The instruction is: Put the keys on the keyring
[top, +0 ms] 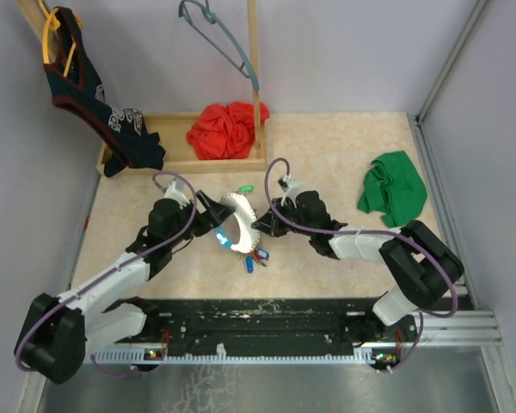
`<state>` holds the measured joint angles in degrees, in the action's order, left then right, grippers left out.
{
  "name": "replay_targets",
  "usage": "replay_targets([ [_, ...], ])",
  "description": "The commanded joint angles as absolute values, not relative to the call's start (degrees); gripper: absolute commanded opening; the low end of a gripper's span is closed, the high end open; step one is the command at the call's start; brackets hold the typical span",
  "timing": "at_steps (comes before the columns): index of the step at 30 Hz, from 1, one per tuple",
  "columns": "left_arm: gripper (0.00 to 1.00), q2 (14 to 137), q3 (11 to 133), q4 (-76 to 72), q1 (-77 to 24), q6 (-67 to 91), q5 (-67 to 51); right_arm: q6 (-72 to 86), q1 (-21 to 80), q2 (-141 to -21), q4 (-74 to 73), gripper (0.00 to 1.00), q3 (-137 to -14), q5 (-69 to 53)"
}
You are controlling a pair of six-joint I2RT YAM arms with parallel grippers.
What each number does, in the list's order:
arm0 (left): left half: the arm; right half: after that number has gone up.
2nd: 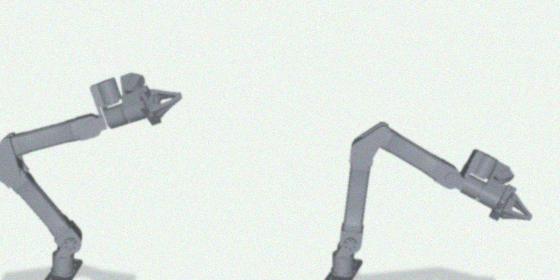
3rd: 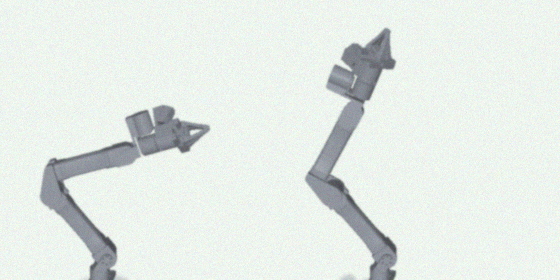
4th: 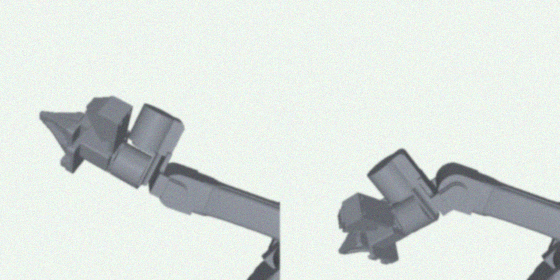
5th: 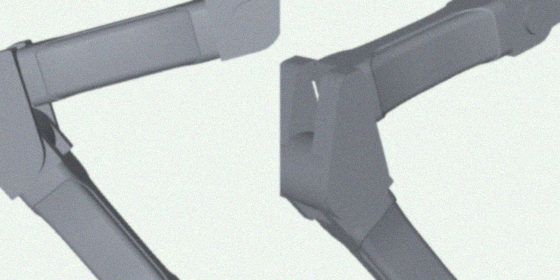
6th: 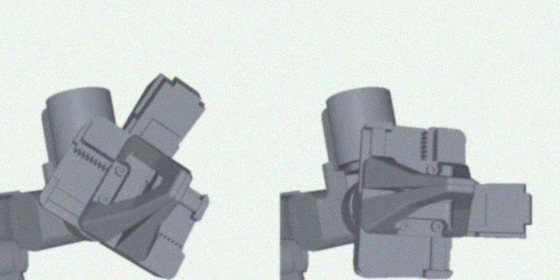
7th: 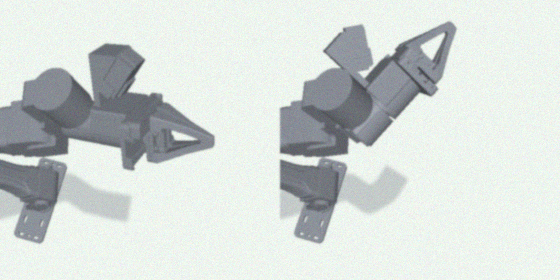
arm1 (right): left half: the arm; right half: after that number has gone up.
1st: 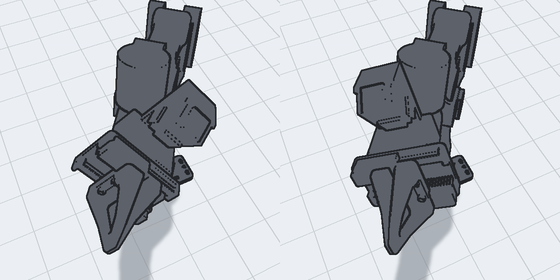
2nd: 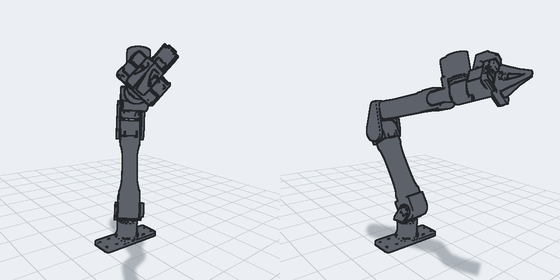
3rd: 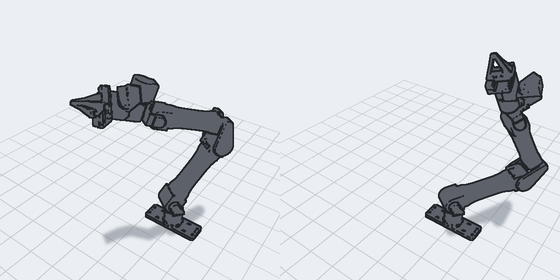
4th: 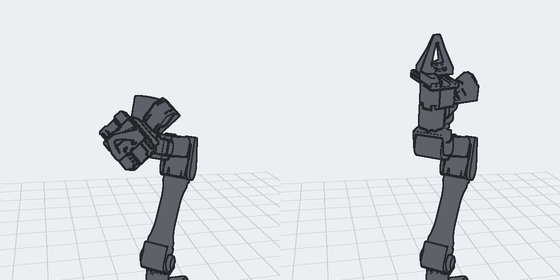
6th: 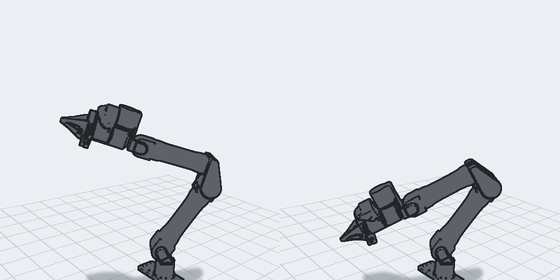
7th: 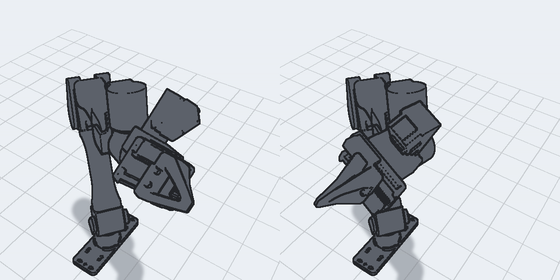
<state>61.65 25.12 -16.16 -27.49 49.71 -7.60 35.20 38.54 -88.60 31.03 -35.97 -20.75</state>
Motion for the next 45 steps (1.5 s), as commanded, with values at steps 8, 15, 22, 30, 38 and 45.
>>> replay_targets([
  [8,0.95,49.53,24.9,-3.63,-27.73,48.58,3.77,39.49,41.54,-83.31,38.03,0.0,-31.92,-3.33],
  [15,0.9,52.65,22.46,-15.81,-28.28,55.16,-6.54,41.29,42.3,-83.48,43.01,0.0,-29.93,-2.73],
  [22,0.9,64.09,25.94,-28.8,-32.28,59.46,-8.12,41.76,43.68,-83.02,45.26,0.0,-28.36,-0.1],
  [30,0.92,77.03,29.85,-35.34,-33.59,62.5,-5.53,40.64,45.52,-82.92,46.58,0.0,-27.64,2.28],
  [38,0.92,83.65,34.68,-31.74,-35.46,60.57,-1.44,35.37,48.55,-82.86,44.54,0.0,-28.42,7.76],
  [45,0.85,87.21,37.58,-29.97,-36.29,58.84,-0.02,31.71,51.43,-83.41,44.02,0.0,-29.28,12.04],
])
